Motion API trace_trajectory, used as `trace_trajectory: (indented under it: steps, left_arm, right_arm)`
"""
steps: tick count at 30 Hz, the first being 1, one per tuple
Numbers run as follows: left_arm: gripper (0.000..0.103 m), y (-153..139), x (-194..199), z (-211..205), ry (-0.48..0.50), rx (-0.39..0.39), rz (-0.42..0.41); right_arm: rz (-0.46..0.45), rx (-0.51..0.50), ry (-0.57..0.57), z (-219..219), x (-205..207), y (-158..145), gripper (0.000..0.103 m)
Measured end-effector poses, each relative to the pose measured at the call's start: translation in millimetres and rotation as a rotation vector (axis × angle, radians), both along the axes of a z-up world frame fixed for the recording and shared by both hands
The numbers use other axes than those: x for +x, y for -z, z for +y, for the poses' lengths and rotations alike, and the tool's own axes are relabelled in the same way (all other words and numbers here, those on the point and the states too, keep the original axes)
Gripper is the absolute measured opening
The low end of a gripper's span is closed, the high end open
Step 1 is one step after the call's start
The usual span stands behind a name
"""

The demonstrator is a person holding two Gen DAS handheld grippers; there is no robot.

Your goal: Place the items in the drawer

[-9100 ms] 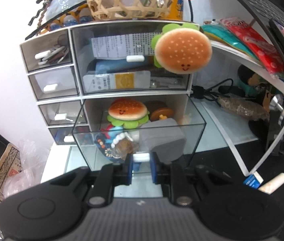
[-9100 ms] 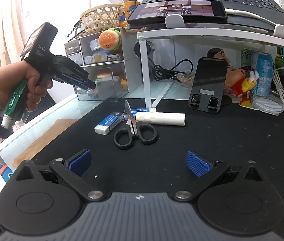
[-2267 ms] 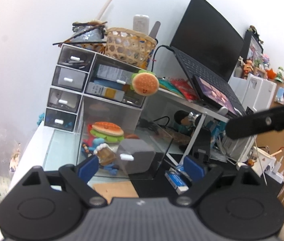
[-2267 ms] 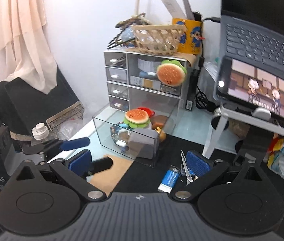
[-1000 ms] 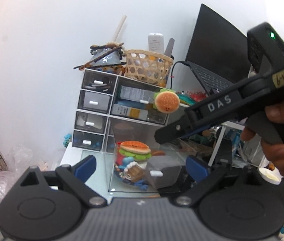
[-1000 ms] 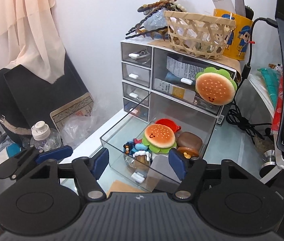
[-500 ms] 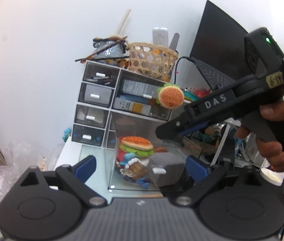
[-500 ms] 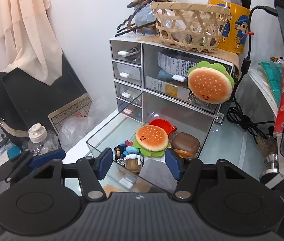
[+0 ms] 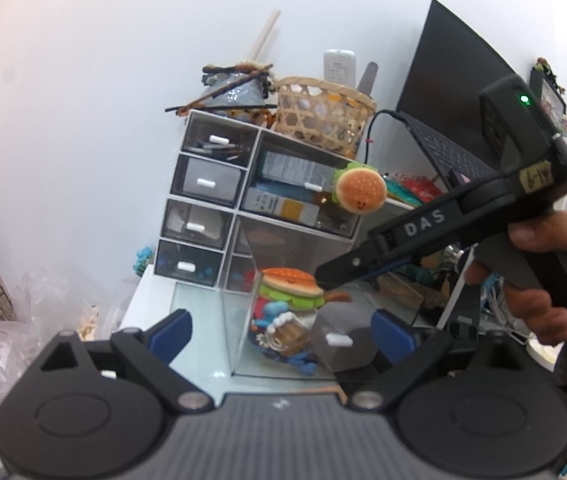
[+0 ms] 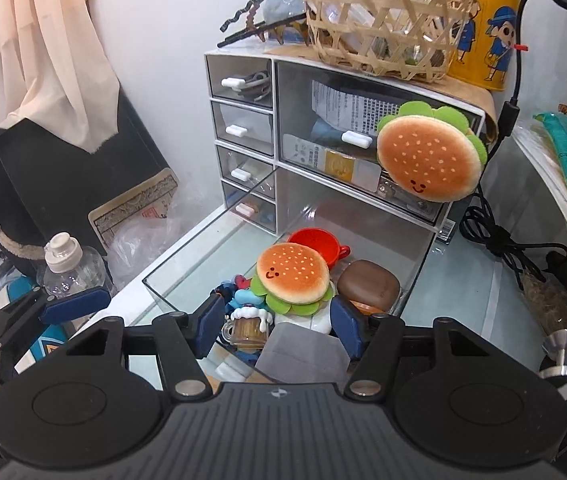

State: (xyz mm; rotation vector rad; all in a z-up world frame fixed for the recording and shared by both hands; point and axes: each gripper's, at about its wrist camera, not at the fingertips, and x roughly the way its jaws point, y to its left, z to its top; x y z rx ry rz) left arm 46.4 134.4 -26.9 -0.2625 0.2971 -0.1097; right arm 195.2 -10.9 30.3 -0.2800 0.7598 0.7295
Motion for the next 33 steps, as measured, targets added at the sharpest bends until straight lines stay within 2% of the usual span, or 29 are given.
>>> trace_trajectory:
  steps: [4,15,16,19,20,28,30,33]
  left_arm:
    - [0.098,0.2,1.7,-0.3,0.027,-0.024,0.014]
    - [0.098,1.3,1.9,-0.4,0.027,-0.033,0.013]
    - [0.098,1.5,2.1,-0.5,0.028,-0.033,0.014]
    - [0.098,1.6,2.5,-1.0,0.032,-0.030,0.014]
    - [0.098,1.6,2.6,-1.1,0.033,-0.030,0.014]
    - [0.098,2.0,1.3,0.4,0.048,-0.028,0.015]
    - [0.098,1.9,1.2,-0.3,0.047,-0.028,0.015]
    - [0.098,1.6,3.1,4.4,0.067,-0.029,0.017]
  right_arm:
    - [0.004,-0.009,-0.007,5.7,3.6,3.5,0.064]
    - [0.013,-0.029,-0.014,19.1,9.9,9.8,0.063]
    - [0.015,-0.029,-0.014,19.4,10.2,10.3,0.062]
    - [0.037,-0.017,-0.021,18.2,11.8,10.2,0.042]
    - [0.042,-0.015,-0.021,17.9,12.3,9.9,0.040]
    - [0.043,-0.009,0.003,21.1,18.3,10.4,0.042]
    - [0.048,-0.015,0.013,23.0,21.9,13.1,0.046]
    - [0.056,-0.014,0.028,23.8,28.1,16.2,0.057]
